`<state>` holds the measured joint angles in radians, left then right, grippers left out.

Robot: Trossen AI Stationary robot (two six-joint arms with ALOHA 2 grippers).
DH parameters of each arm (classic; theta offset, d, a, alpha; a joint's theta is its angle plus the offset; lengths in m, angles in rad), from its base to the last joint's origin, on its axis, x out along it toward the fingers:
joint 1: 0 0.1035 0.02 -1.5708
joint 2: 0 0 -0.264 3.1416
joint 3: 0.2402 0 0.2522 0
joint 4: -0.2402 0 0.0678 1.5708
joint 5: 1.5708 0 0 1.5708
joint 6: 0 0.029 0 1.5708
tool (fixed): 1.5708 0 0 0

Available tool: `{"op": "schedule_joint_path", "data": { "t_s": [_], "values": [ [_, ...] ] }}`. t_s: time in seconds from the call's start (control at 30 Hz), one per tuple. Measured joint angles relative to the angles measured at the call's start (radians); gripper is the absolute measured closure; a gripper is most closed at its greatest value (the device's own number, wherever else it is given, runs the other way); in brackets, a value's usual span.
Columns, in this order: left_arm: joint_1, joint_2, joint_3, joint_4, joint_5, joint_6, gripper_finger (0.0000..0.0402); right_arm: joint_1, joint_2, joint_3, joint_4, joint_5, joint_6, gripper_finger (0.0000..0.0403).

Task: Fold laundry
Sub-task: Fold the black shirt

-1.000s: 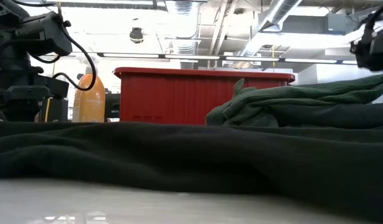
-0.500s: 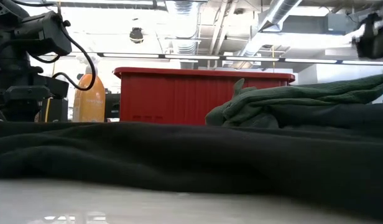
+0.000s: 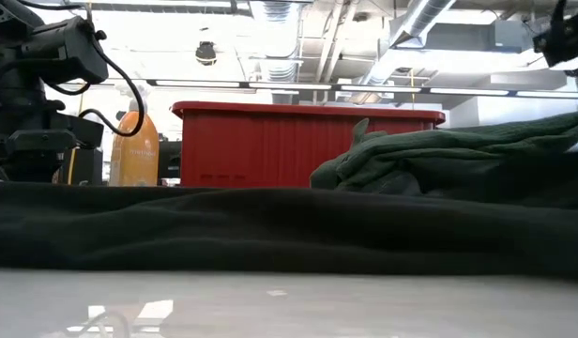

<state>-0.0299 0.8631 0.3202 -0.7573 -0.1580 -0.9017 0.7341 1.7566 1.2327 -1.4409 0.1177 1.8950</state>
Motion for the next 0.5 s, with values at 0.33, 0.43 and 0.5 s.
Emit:
{"op": "schedule_joint_path", "data": {
  "t_s": [0.33, 0.43, 0.5],
  "values": [
    [0.000, 0.000, 0.000, -0.001, 0.014, 0.000, 0.0401, 0.033, -0.048, 0.047, -0.078, 0.041, 0.036, 0.0206],
    [0.000, 0.000, 0.000, -0.001, 0.023, -0.001, 0.0401, 0.092, -0.051, 0.038, 0.058, 0.029, -0.041, 0.0198],
    [0.000, 0.000, 0.000, -0.001, 0.024, -0.002, 0.0401, 0.124, -0.049, -0.013, 0.091, -0.044, -0.032, 0.0199]
  ]
}}
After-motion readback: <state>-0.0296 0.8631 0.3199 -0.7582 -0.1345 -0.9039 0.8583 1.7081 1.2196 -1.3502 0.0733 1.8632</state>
